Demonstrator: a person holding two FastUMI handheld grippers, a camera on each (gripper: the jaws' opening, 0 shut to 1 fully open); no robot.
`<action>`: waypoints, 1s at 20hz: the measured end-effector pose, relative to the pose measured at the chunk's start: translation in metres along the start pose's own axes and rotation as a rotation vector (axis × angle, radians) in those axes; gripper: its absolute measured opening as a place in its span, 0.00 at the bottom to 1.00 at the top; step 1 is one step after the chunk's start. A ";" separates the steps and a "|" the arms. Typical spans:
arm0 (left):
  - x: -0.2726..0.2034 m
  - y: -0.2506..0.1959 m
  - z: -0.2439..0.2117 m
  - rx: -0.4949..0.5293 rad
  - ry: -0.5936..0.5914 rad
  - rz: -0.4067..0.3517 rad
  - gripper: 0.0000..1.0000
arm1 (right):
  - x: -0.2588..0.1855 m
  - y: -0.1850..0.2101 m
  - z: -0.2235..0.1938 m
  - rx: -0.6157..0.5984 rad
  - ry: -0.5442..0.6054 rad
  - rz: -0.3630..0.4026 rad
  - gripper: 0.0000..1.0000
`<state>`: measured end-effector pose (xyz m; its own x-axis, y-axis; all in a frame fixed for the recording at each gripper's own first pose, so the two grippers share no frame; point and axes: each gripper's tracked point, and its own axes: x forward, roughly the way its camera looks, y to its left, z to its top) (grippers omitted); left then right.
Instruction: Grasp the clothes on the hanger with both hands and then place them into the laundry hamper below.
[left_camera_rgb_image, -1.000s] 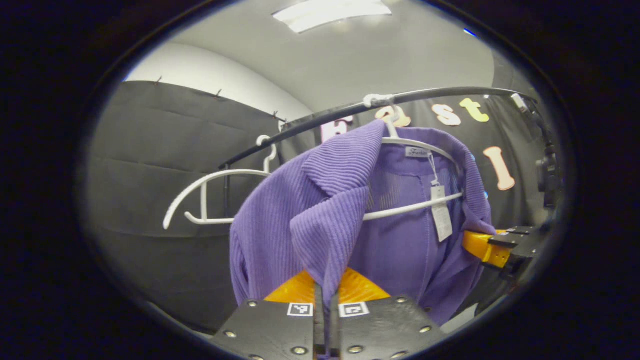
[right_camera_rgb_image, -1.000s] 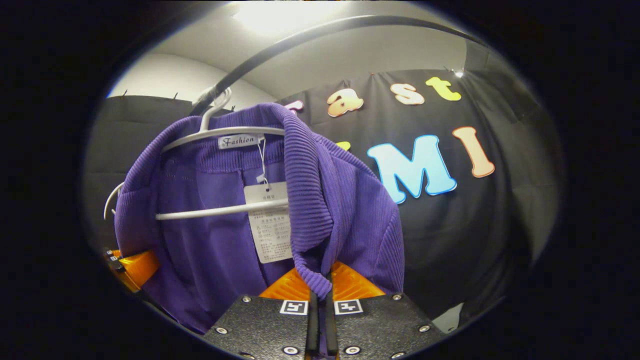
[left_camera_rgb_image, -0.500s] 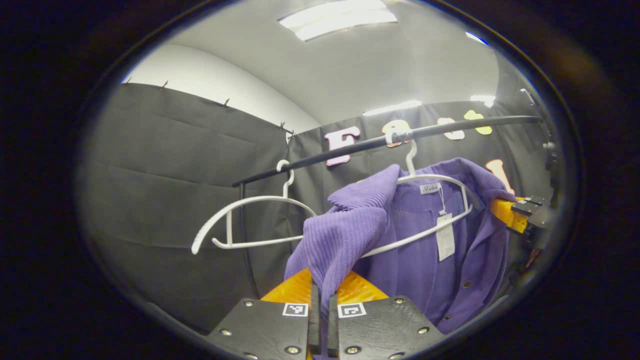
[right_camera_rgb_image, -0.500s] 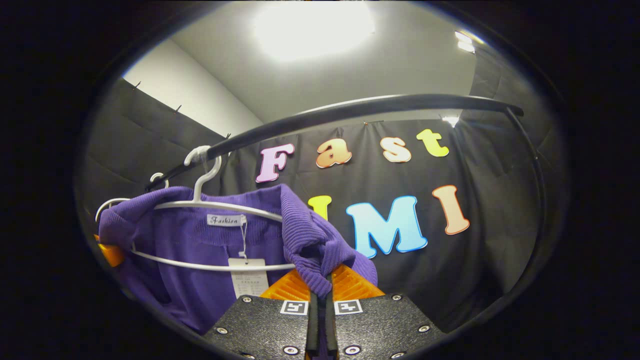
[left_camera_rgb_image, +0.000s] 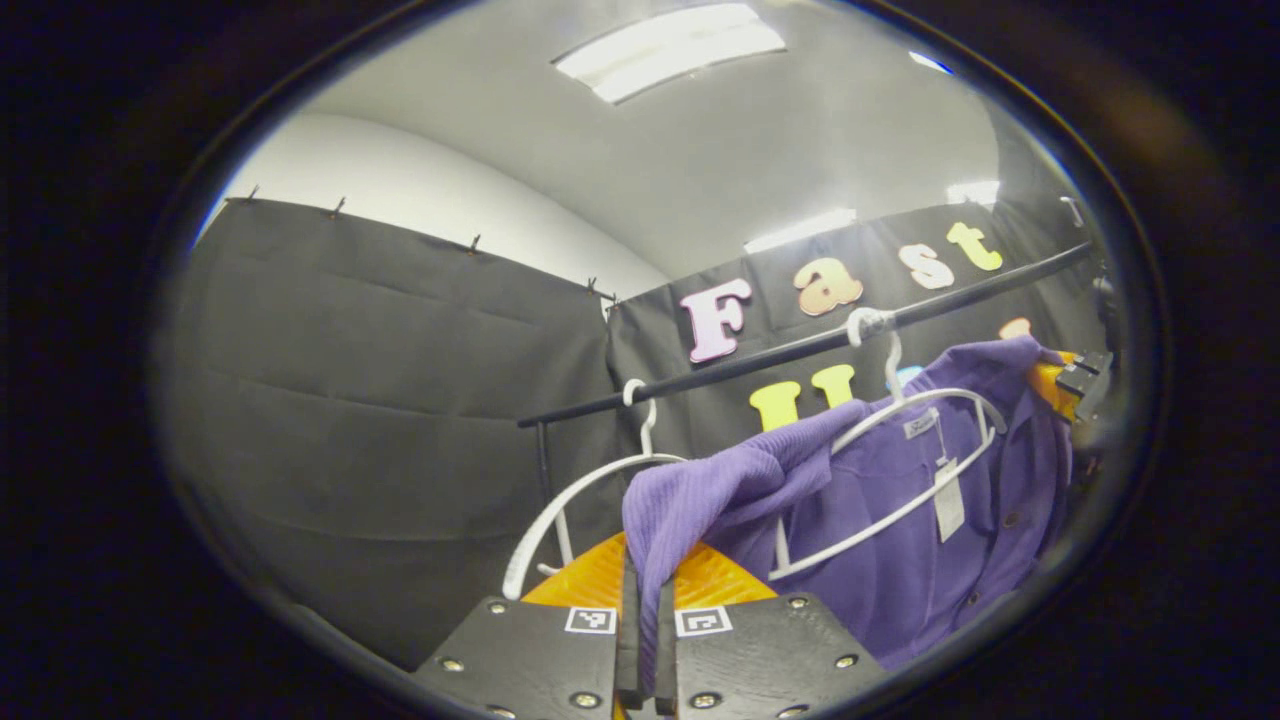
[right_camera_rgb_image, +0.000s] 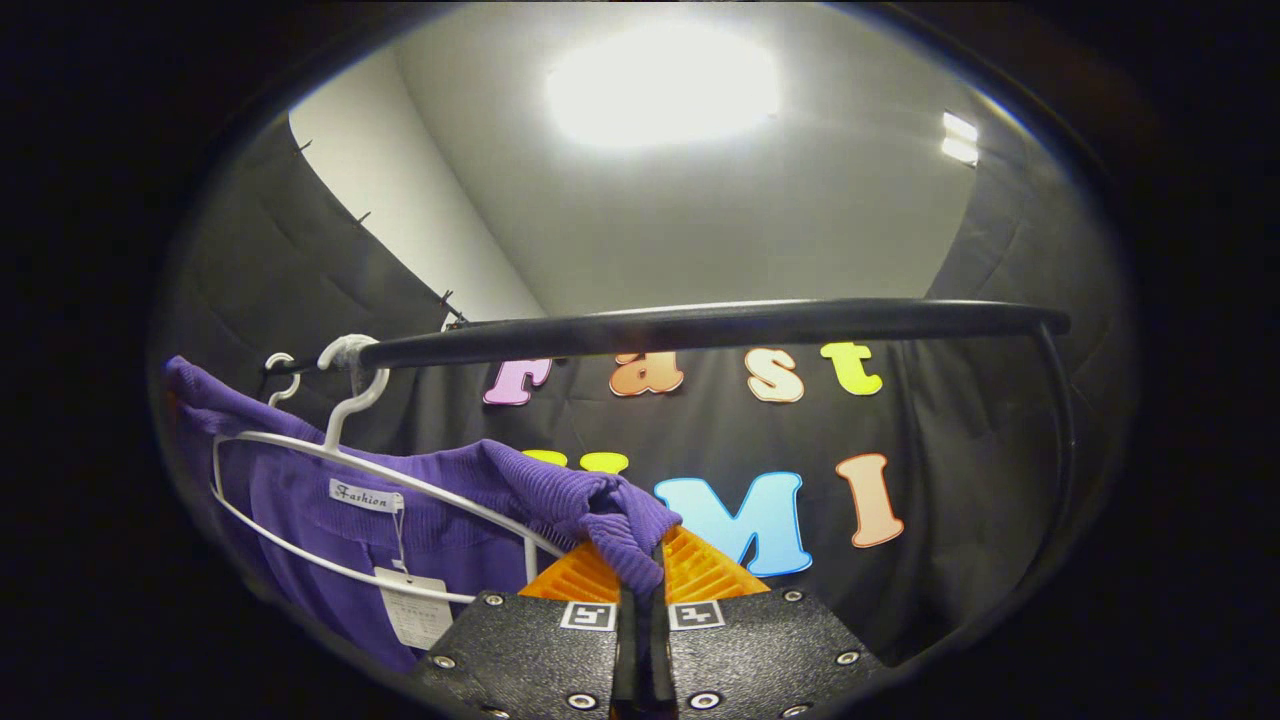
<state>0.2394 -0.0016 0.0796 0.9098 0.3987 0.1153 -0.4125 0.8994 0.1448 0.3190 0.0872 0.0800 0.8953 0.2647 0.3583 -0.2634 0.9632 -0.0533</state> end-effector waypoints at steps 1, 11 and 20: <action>0.005 0.004 0.000 -0.001 0.005 0.002 0.06 | 0.003 -0.002 -0.003 -0.008 0.002 -0.003 0.05; 0.052 0.026 -0.007 0.029 0.014 -0.072 0.11 | 0.033 -0.019 -0.046 -0.027 0.080 -0.021 0.05; 0.091 0.027 -0.013 0.069 0.014 -0.184 0.11 | 0.037 -0.012 -0.075 0.041 0.170 -0.002 0.05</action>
<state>0.3116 0.0617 0.0809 0.9705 0.2317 0.0674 -0.2410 0.9429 0.2297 0.3824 0.0892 0.0246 0.9429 0.2699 0.1950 -0.2725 0.9620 -0.0137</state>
